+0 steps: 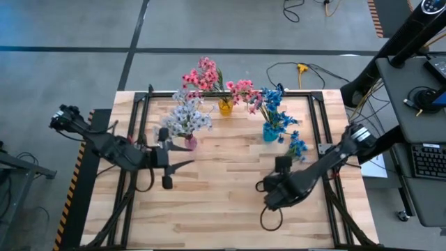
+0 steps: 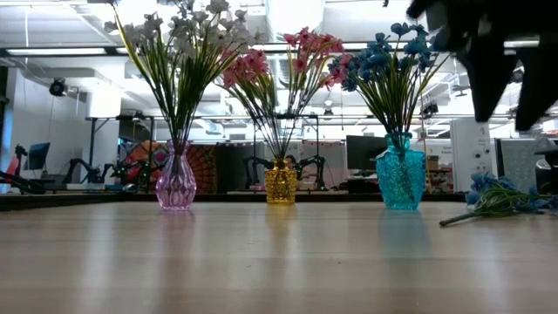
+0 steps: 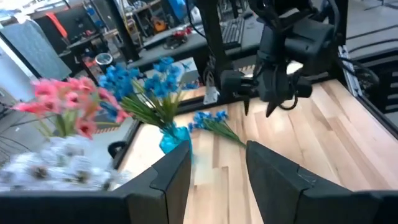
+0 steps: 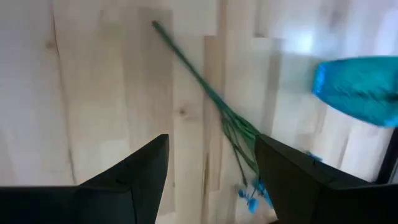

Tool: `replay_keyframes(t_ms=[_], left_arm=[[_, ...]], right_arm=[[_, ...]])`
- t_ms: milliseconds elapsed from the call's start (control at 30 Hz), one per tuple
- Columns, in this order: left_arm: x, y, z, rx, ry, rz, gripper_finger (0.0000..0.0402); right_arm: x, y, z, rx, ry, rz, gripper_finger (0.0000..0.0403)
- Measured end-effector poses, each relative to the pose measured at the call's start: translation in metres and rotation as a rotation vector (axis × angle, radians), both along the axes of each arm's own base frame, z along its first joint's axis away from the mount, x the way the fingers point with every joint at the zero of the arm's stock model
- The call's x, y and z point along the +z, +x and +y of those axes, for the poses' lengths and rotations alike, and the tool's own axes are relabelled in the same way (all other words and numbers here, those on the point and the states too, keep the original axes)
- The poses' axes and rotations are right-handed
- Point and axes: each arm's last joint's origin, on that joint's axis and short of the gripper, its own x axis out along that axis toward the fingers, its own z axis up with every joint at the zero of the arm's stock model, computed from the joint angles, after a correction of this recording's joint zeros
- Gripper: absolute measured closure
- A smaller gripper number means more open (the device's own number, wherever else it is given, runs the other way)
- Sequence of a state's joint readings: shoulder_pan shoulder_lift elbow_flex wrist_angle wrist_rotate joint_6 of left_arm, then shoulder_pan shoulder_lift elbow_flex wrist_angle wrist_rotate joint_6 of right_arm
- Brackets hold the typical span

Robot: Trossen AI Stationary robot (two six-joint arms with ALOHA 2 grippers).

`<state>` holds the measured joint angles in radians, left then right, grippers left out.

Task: Sort flowers into vase by color
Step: Put the blue flowers into the blue vase

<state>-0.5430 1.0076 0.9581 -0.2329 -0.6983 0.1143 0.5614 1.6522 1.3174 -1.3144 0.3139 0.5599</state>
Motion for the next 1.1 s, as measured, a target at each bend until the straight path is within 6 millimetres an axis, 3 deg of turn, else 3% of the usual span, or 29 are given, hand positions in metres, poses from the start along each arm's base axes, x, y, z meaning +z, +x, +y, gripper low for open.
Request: replay_keyframes(t_ms=[133,267,500,700,900,1100], left_arm=[[-0.017,0.012,-0.007,-0.003,-0.013,-0.021,0.0264],[-0.041,0.028,-0.017,-0.010,-0.015,-0.053,0.0264],[-0.082,0.067,-0.042,-0.065,-0.026,-0.052,0.0264],[-0.093,0.111,-0.067,-0.028,-0.003,-0.025,0.0264],[-0.125,0.142,-0.086,-0.002,-0.021,0.039,0.0264],[-0.160,0.172,-0.092,0.060,-0.078,0.048,0.0264]], right_arm=[[-0.011,0.010,-0.008,-0.075,-0.007,0.015,0.0175],[-0.007,0.009,-0.009,-0.132,0.024,-0.065,0.0177],[0.020,-0.018,0.015,-0.143,0.042,-0.281,0.0176],[0.043,-0.050,0.037,-0.113,-0.028,-0.584,0.0174],[0.053,-0.068,0.050,-0.086,-0.068,-0.782,0.0174],[0.056,-0.074,0.055,0.013,-0.154,-0.860,0.0172]])
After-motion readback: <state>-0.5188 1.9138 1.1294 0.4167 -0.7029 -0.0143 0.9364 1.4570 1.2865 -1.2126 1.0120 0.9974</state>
